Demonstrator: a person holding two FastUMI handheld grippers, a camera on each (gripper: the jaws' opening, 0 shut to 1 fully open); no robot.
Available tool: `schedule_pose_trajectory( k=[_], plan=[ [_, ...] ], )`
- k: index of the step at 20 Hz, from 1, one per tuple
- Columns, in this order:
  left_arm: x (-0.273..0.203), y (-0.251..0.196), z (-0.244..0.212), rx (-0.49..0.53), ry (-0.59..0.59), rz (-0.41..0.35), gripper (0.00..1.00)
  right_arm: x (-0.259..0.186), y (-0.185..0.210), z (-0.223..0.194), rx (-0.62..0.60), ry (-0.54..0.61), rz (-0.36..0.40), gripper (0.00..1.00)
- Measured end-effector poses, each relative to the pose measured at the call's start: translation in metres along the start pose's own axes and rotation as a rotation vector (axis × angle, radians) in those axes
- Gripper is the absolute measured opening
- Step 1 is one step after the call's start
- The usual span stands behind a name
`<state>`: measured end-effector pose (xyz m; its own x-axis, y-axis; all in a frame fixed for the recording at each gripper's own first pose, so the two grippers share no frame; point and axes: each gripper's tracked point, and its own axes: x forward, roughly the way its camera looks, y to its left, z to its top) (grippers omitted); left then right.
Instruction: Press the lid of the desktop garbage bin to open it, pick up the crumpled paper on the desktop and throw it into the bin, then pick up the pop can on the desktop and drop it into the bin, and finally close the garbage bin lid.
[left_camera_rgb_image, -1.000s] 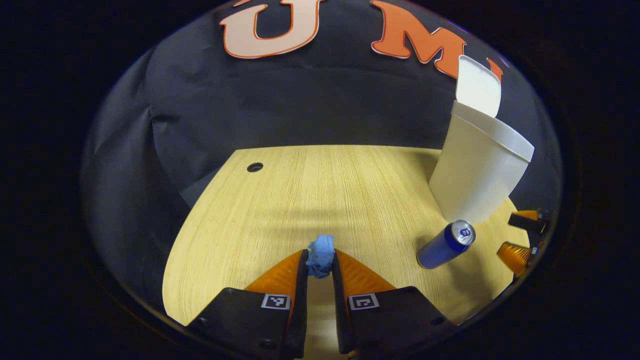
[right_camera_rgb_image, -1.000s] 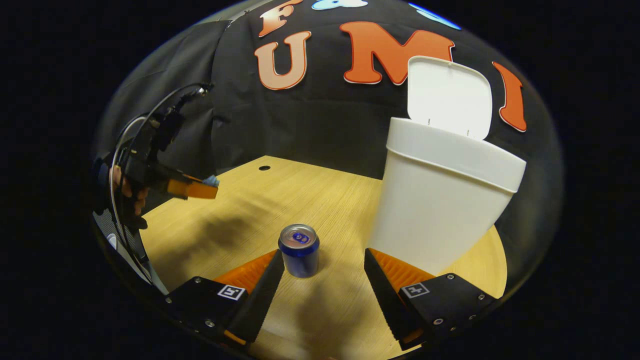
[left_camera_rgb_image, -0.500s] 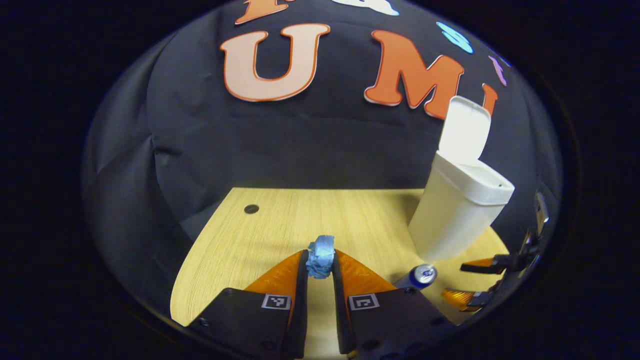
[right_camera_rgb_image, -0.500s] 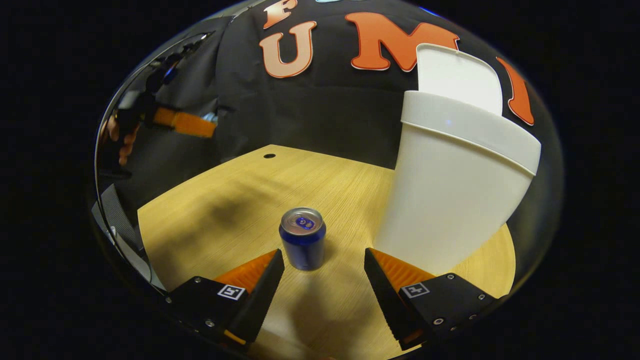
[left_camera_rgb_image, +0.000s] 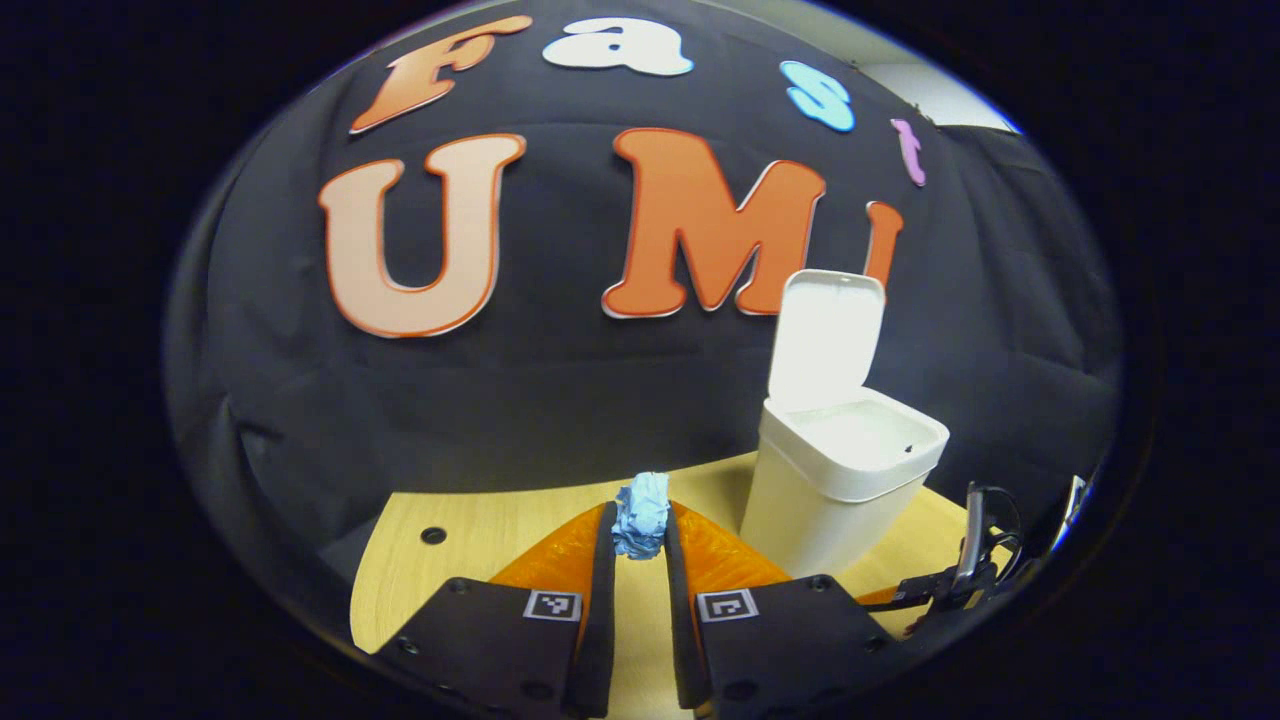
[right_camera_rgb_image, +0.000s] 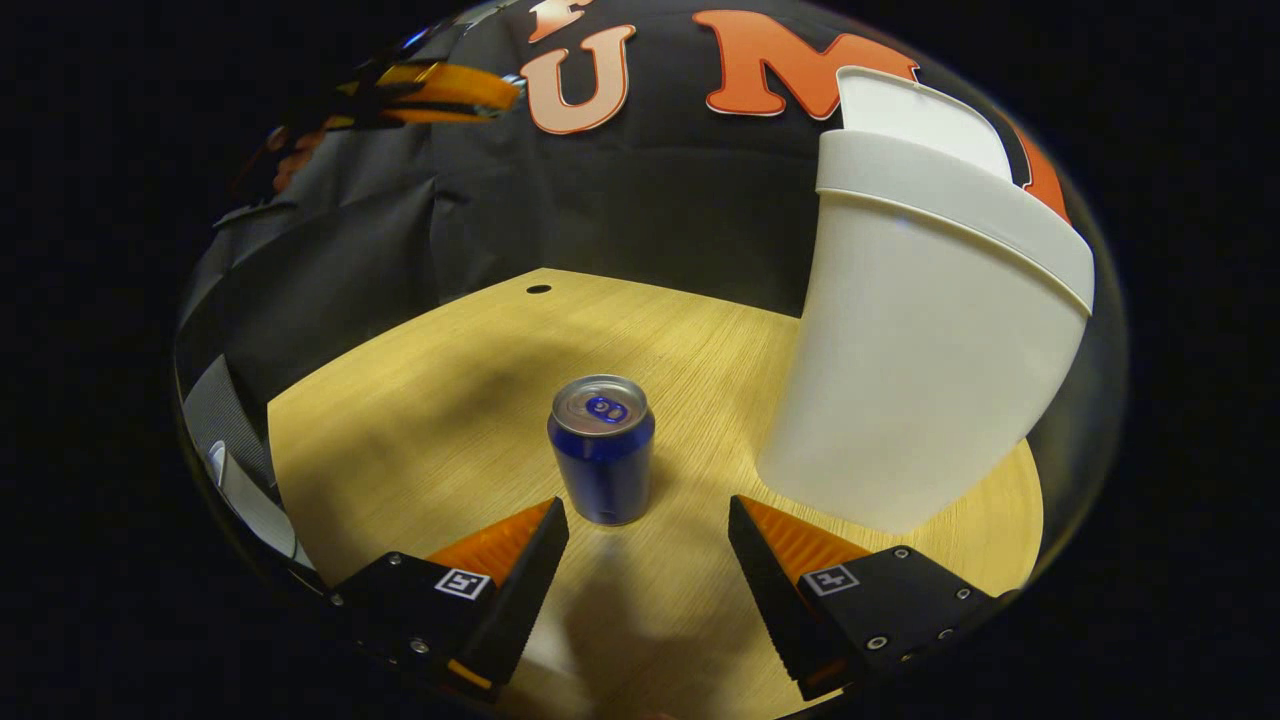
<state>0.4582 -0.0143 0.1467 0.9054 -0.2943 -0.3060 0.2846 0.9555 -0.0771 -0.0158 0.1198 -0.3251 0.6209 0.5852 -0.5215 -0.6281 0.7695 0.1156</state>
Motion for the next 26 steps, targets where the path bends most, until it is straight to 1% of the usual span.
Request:
schedule_pose_trajectory(
  k=[5,11,13,15,19,23,24,25,26],
  plan=[
    [0.038,-0.065,0.044,0.065,-0.077,-0.135,0.28,0.004,-0.007,-0.007,0.009,0.012,-0.021,0.98],
    [0.077,-0.149,0.079,0.079,-0.130,-0.308,0.28,0.004,-0.015,-0.016,0.027,0.021,-0.047,0.98],
    [0.090,-0.174,0.087,0.081,-0.141,-0.351,0.28,0.003,-0.018,-0.018,0.029,0.023,-0.057,0.98],
    [0.103,-0.193,0.088,0.090,-0.144,-0.372,0.28,0.001,-0.021,-0.020,0.036,0.023,-0.068,0.98],
    [0.130,-0.219,0.074,0.078,-0.105,-0.407,0.28,-0.002,-0.027,-0.019,0.051,0.015,-0.085,0.98],
    [0.148,-0.223,0.057,0.061,-0.055,-0.393,0.29,-0.002,-0.031,-0.018,0.067,0.014,-0.083,0.98],
    [0.150,-0.224,0.054,0.057,-0.045,-0.392,0.34,-0.001,-0.031,-0.018,0.069,0.014,-0.081,0.98],
    [0.152,-0.223,0.050,0.053,-0.038,-0.387,0.34,-0.001,-0.031,-0.018,0.070,0.014,-0.078,0.98],
    [0.153,-0.221,0.049,0.051,-0.033,-0.382,0.40,-0.001,-0.031,-0.018,0.071,0.014,-0.077,0.98]
  ],
)
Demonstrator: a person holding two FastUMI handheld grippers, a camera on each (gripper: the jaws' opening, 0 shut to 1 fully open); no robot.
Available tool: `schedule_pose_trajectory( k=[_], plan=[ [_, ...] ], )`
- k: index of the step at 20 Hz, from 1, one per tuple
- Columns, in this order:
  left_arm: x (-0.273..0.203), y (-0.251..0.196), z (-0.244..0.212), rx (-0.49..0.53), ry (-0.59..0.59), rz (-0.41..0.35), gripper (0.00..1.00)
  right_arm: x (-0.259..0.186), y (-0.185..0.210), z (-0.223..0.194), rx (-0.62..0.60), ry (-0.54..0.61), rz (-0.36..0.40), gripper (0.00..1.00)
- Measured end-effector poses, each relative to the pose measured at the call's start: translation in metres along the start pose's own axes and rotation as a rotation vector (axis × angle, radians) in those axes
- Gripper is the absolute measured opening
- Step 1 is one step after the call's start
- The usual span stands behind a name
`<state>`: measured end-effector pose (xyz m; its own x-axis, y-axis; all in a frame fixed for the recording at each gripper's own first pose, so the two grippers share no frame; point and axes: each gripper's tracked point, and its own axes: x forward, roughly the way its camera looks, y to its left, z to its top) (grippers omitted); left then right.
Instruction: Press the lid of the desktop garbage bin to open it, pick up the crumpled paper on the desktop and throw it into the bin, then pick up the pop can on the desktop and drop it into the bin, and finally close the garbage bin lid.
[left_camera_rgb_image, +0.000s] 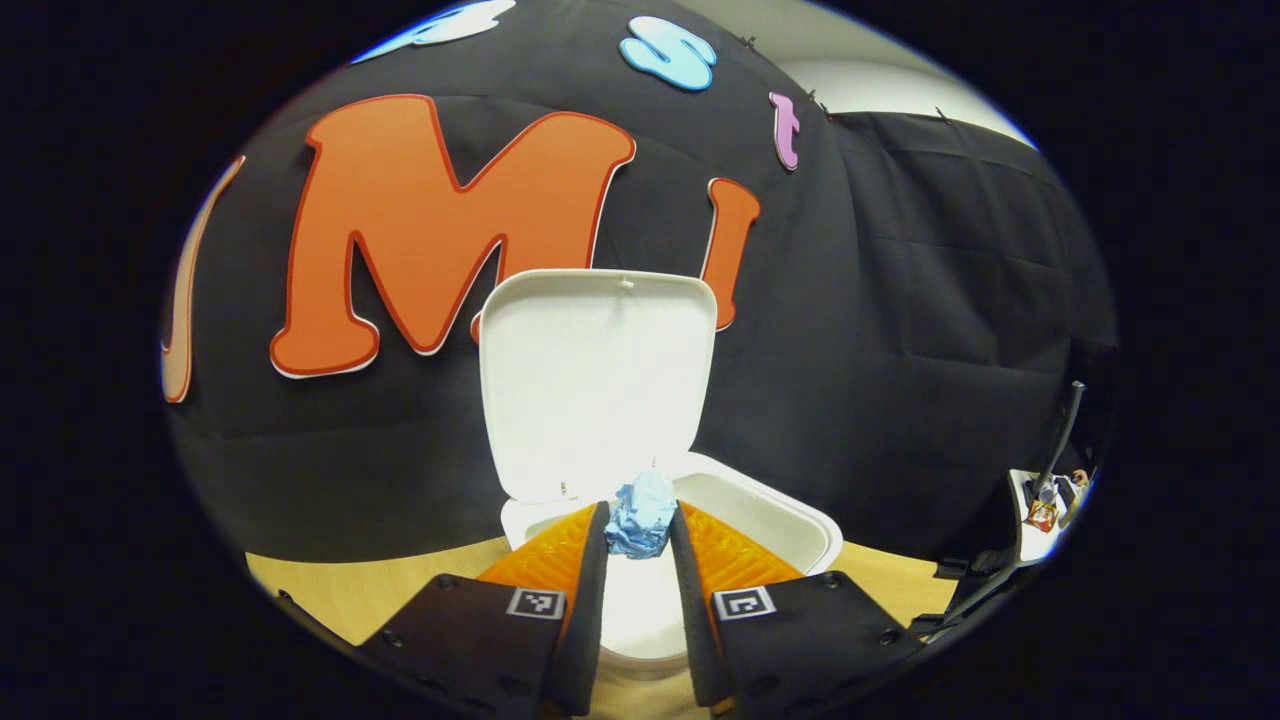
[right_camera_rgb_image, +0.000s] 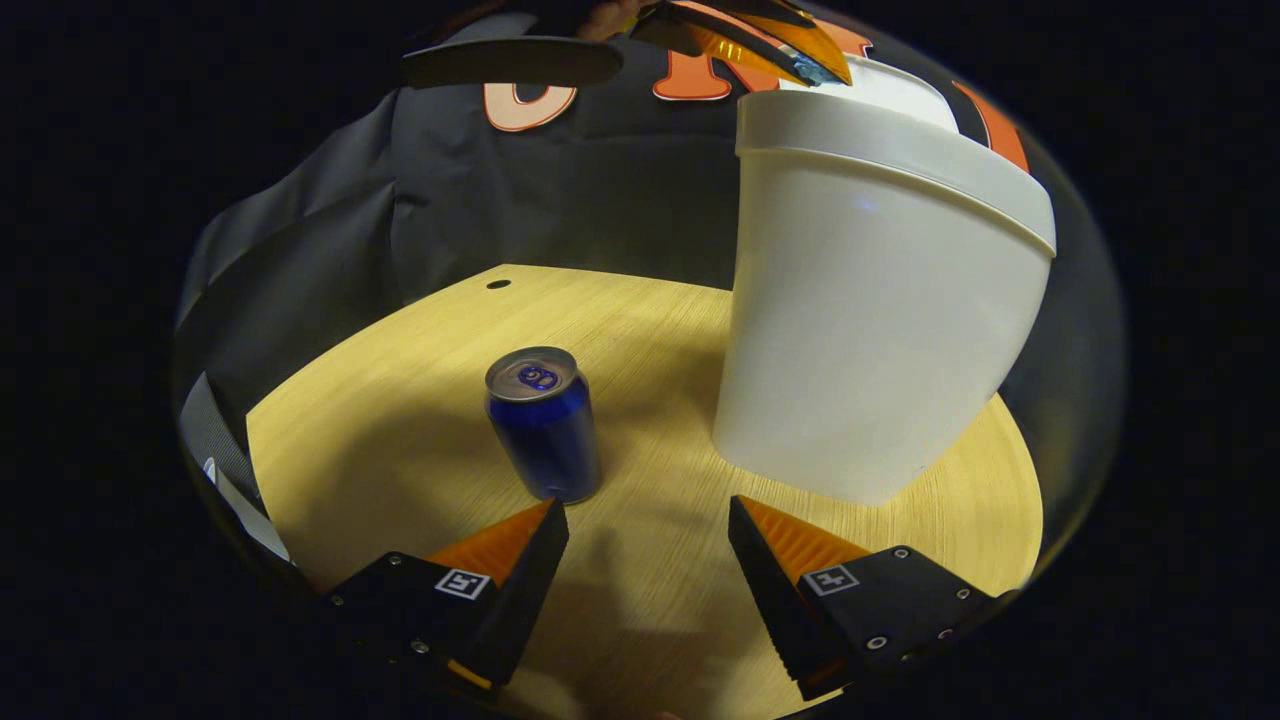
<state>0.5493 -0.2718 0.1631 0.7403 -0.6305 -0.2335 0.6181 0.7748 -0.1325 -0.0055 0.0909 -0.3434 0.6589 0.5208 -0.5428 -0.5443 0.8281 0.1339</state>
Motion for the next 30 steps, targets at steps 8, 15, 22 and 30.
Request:
schedule_pose_trajectory(
  k=[8,15,22,30],
  plan=[
    [-0.018,0.008,0.010,-0.006,-0.025,-0.009,0.87,0.005,0.007,0.005,-0.010,-0.013,0.017,0.98],
    [-0.070,0.043,0.020,-0.001,-0.056,0.089,0.98,0.012,0.034,0.017,-0.040,-0.036,0.080,0.98],
    [-0.140,0.097,0.010,0.015,-0.045,0.255,0.98,0.026,0.056,0.031,-0.060,-0.058,0.122,0.98],
    [-0.226,0.126,-0.018,0.039,-0.003,0.429,0.98,0.054,0.066,0.046,-0.060,-0.068,0.147,0.97]
  ],
)
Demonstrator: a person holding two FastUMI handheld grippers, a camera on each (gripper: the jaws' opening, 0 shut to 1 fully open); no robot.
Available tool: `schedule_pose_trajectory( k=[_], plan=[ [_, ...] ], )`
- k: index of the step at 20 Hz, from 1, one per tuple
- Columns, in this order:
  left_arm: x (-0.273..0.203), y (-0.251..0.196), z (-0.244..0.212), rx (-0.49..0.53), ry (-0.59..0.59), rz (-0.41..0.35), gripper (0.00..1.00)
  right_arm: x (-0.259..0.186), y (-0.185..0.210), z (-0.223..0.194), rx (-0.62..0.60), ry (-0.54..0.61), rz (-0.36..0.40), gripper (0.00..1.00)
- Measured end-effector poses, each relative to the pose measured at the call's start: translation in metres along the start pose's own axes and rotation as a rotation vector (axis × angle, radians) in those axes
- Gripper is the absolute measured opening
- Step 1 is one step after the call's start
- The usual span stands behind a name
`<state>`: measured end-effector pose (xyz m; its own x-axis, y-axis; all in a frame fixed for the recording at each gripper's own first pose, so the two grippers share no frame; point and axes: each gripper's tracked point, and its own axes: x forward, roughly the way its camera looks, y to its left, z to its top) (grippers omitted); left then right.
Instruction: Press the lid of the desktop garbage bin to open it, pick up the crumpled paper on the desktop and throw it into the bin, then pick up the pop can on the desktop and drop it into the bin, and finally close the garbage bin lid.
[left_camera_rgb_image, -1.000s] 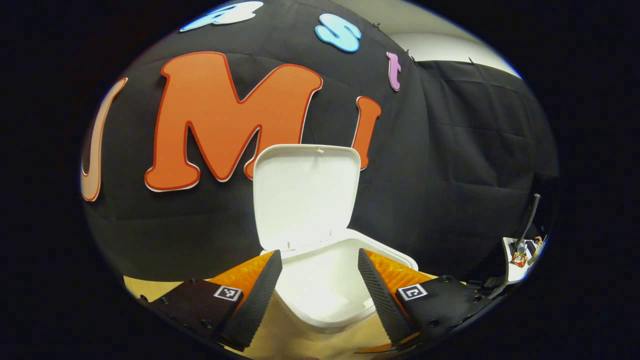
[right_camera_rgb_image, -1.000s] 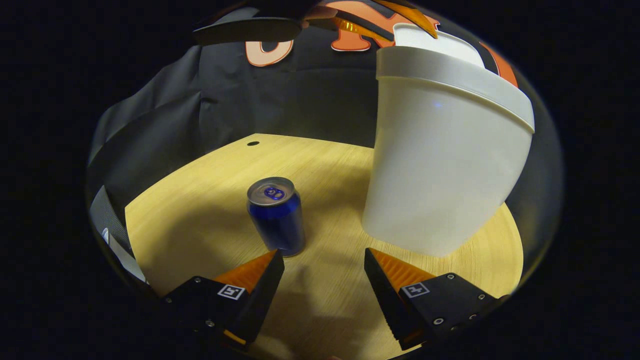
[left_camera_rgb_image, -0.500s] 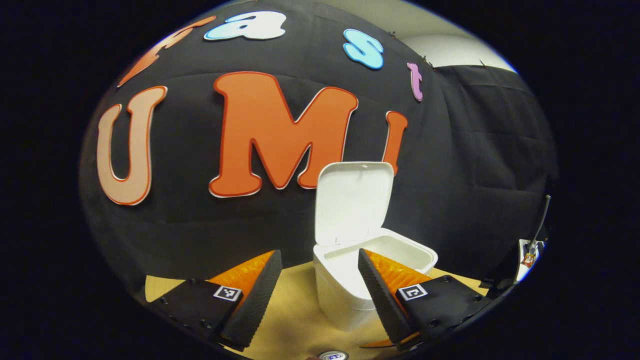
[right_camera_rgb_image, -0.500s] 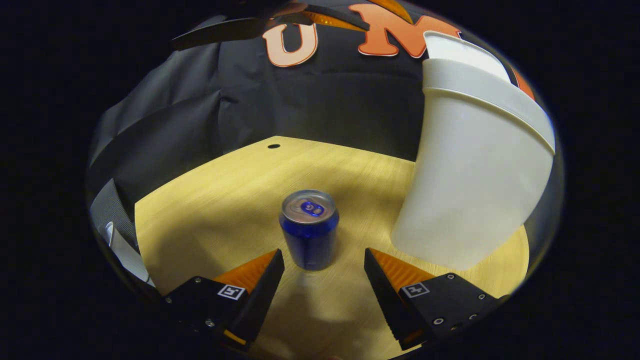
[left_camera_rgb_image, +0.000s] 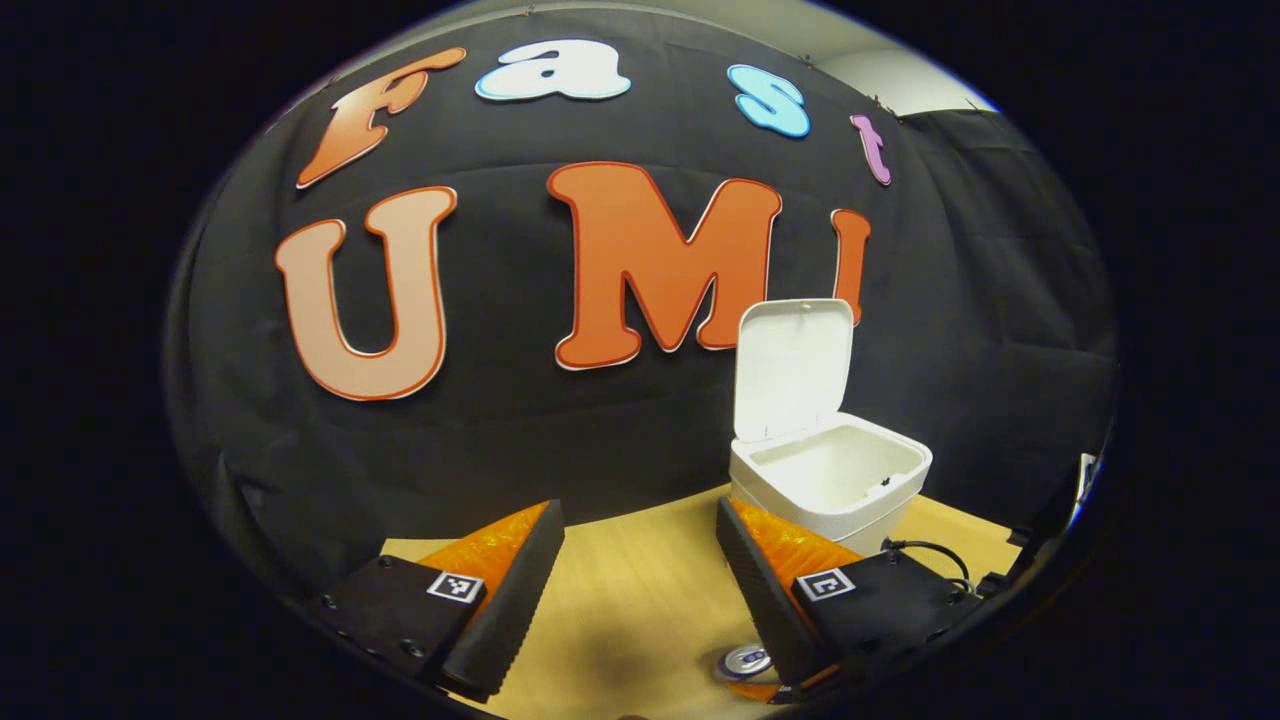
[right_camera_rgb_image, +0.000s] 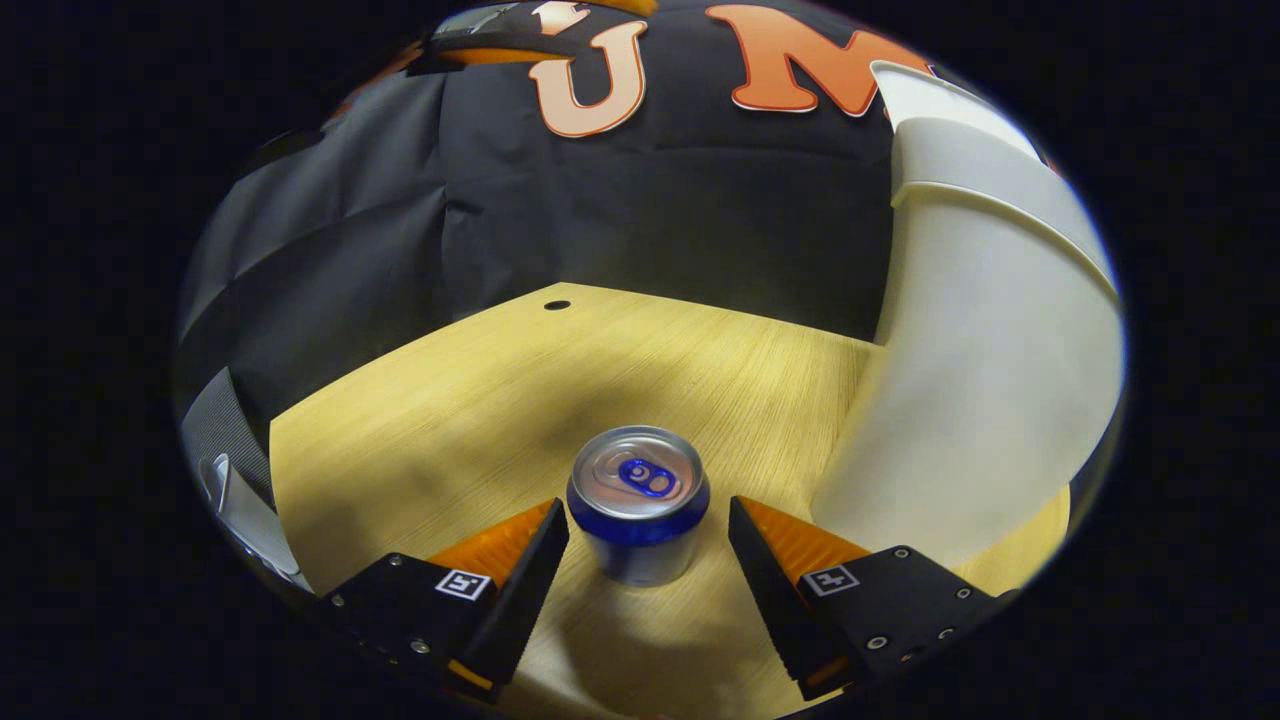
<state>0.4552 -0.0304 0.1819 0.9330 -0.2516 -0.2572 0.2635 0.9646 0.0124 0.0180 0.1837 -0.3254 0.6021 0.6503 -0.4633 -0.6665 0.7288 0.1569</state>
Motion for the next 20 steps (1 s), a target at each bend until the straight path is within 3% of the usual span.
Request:
schedule_pose_trajectory(
  k=[4,7,13,20],
  plan=[
    [-0.039,0.024,-0.023,0.018,0.029,0.077,0.98,0.002,0.003,0.004,-0.021,0.004,0.003,0.95],
    [-0.066,0.044,-0.039,0.019,0.046,0.139,0.99,0.000,0.006,0.006,-0.030,0.015,0.016,0.80],
    [-0.098,0.074,-0.084,-0.020,0.106,0.217,1.00,-0.025,0.010,0.041,-0.104,-0.040,-0.004,0.79],
    [-0.107,0.086,-0.120,-0.062,0.132,0.231,1.00,-0.084,0.000,0.092,-0.099,-0.103,-0.082,0.79]
  ],
)
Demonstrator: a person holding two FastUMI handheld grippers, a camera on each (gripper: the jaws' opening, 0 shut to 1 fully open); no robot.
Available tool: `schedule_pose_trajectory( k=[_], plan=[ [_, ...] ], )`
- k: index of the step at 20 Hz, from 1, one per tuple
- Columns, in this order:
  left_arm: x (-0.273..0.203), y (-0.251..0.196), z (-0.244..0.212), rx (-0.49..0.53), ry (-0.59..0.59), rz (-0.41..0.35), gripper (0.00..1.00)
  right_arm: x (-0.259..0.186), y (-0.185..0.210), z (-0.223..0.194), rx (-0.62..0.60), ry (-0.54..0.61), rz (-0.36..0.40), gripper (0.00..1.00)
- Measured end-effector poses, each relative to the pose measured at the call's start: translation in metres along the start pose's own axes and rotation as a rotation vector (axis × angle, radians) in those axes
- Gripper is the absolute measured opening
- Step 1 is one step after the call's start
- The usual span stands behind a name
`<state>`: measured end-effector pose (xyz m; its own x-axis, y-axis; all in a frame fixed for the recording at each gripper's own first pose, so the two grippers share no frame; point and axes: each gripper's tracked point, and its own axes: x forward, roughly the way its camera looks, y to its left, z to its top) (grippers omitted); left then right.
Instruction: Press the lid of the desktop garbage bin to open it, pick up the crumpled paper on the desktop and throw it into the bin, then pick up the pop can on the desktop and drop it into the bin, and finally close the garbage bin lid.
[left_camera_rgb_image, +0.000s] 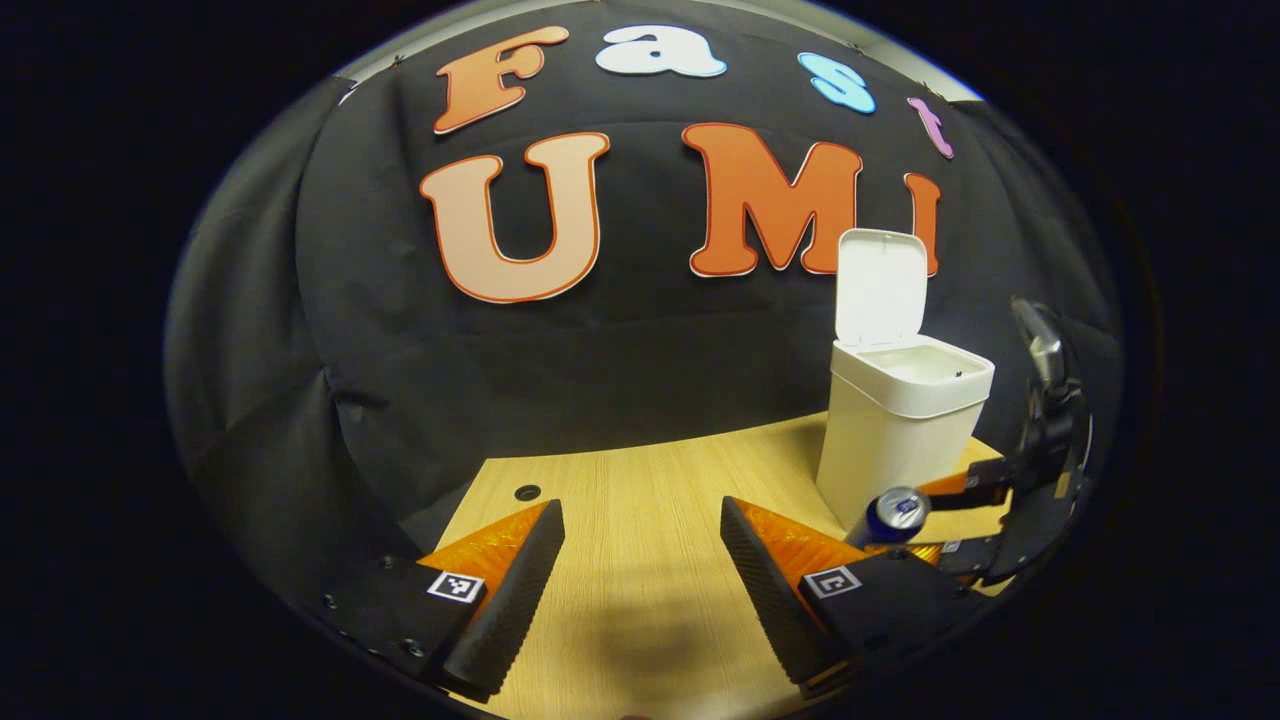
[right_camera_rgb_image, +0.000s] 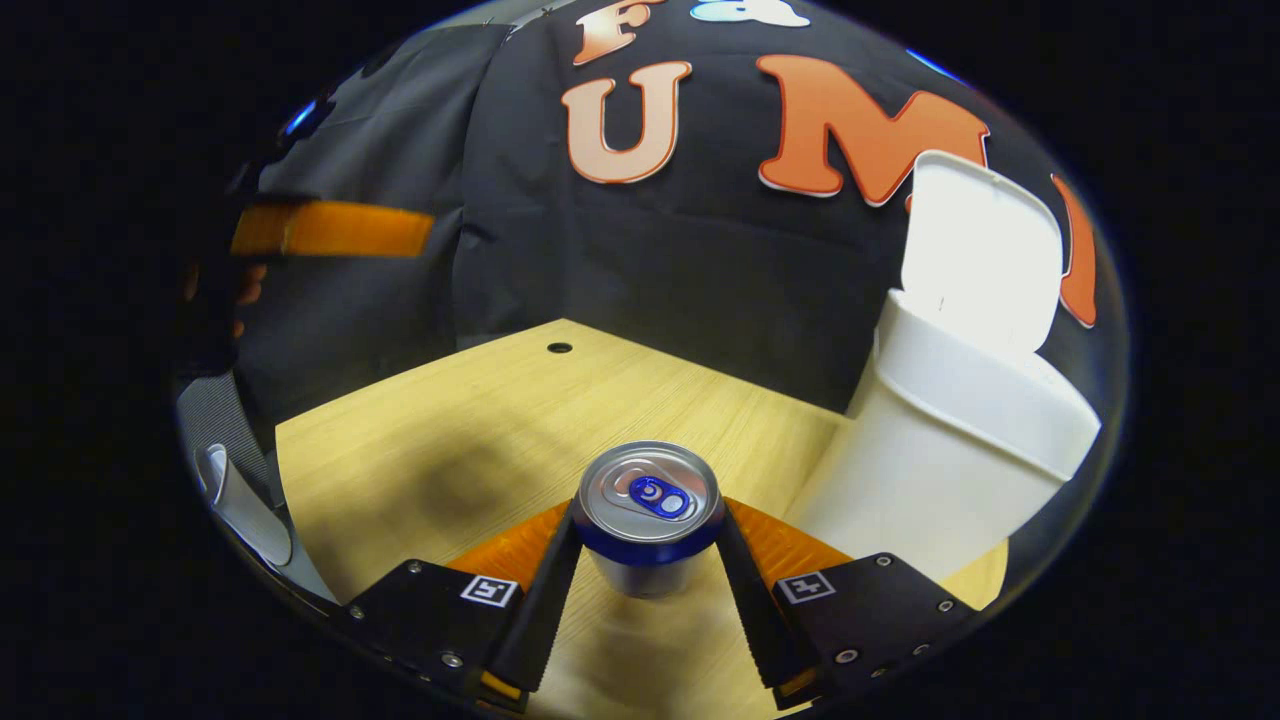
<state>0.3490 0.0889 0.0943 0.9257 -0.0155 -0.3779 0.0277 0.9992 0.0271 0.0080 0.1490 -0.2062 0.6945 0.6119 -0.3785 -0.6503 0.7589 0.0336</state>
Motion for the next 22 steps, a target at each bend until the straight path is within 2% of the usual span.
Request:
schedule_pose_trajectory(
  k=[6,13,18,22],
  plan=[
    [0.007,0.006,-0.019,-0.046,0.019,-0.012,1.00,-0.048,-0.027,0.060,-0.021,-0.070,-0.092,0.79],
    [0.009,0.019,-0.034,-0.054,0.031,0.005,1.00,-0.084,-0.085,0.131,-0.032,-0.126,-0.236,0.79],
    [0.003,0.036,-0.042,-0.070,0.040,0.048,1.00,-0.091,-0.140,0.170,-0.078,-0.164,-0.352,0.79],
    [-0.001,0.053,-0.041,-0.082,0.038,0.093,1.00,-0.079,-0.174,0.183,-0.099,-0.188,-0.405,0.79]
  ],
)
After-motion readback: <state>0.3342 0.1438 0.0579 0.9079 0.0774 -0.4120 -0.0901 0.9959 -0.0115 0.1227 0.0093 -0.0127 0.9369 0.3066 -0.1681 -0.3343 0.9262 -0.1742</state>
